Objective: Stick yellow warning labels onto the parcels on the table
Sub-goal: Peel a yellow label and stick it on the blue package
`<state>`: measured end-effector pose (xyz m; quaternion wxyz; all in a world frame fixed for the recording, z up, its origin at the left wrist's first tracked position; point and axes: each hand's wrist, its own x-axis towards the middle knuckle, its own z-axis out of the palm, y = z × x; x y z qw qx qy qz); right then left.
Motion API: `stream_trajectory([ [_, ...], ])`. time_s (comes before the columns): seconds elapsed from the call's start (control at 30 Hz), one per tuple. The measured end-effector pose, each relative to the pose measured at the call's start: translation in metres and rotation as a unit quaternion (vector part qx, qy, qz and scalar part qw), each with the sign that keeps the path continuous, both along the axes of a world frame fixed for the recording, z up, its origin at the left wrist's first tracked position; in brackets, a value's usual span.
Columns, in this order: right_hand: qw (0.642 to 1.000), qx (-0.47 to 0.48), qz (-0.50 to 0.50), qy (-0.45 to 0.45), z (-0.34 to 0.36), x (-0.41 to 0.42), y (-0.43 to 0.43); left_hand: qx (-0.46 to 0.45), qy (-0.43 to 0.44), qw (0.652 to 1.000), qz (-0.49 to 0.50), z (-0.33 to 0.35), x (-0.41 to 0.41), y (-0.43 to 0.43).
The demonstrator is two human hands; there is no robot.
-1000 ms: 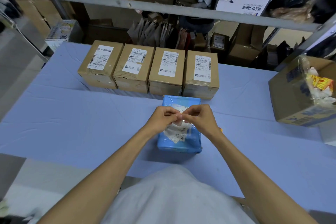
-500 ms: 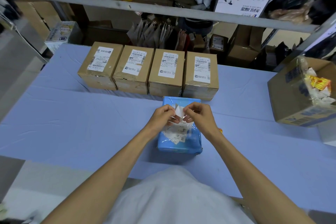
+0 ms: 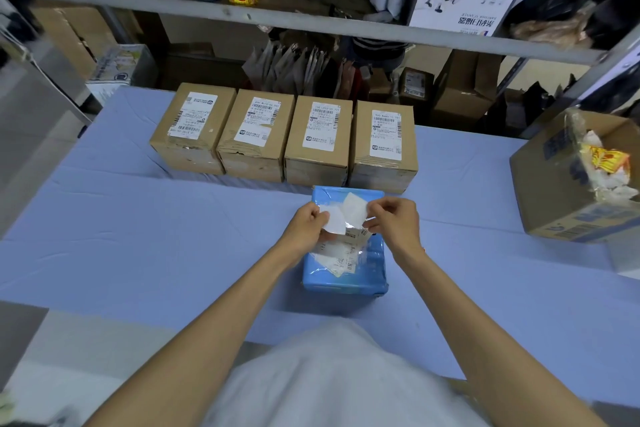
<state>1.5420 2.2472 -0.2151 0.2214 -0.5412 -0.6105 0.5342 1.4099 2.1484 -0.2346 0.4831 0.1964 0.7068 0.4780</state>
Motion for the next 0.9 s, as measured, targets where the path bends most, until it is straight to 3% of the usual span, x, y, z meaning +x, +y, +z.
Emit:
stream_trajectory([
  [0.33,1.0,-0.011,-0.023,-0.012,-0.003,0.003,0.001,-0.011,-0.031,0.997,0.063,0.007,0.002,0.002],
  [0.57,0.997,-0.006,-0.039,-0.06,-0.008,0.001,-0.003,-0.043,0.042,0.998,0.003,0.01,0.005,0.003],
  [0.77,0.998,-0.015,-0.032,-0.046,-0.001,-0.002,-0.008,0.012,0.19,0.979,-0.076,0.019,0.016,0.001],
  [0.9,0.999,-0.008,-0.009,-0.04,0.004,-0.003,-0.012,0.026,0.354,0.924,-0.146,0.015,0.024,0.003],
])
